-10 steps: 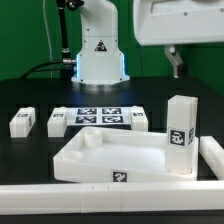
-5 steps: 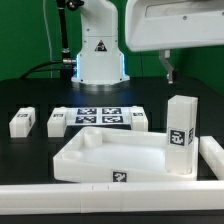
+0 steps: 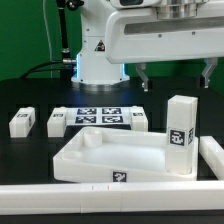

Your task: Assemble desk

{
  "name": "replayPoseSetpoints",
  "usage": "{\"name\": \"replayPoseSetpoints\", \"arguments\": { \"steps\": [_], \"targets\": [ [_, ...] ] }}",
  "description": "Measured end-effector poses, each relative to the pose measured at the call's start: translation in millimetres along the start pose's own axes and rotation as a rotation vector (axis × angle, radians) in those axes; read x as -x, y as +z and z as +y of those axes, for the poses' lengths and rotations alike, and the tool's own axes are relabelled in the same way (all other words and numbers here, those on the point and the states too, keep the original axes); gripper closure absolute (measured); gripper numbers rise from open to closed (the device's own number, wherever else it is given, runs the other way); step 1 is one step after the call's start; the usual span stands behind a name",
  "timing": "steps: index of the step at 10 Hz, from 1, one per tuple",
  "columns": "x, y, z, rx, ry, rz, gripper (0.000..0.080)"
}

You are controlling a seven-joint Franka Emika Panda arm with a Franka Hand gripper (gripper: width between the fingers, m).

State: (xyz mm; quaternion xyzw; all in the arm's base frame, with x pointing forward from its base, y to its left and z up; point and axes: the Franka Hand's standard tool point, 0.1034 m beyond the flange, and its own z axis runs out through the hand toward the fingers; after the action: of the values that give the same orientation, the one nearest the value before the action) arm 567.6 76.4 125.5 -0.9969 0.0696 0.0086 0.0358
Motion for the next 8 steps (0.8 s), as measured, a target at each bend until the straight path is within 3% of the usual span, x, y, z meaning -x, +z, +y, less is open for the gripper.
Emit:
{"name": "replayPoseSetpoints", "arguments": {
  "steps": [2, 4, 5, 8],
  "targets": [
    [9.4, 3.3, 6.2, 0.009, 0.008, -0.11, 0.015],
    [36.8, 17.9, 31.3, 0.02, -0.003, -0.283, 0.015],
    [46.7, 27.2, 36.9, 0.03, -0.022, -0.328, 0.015],
    [57.0, 31.1, 39.7, 0.04, 0.003, -0.495, 0.015]
  ]
}}
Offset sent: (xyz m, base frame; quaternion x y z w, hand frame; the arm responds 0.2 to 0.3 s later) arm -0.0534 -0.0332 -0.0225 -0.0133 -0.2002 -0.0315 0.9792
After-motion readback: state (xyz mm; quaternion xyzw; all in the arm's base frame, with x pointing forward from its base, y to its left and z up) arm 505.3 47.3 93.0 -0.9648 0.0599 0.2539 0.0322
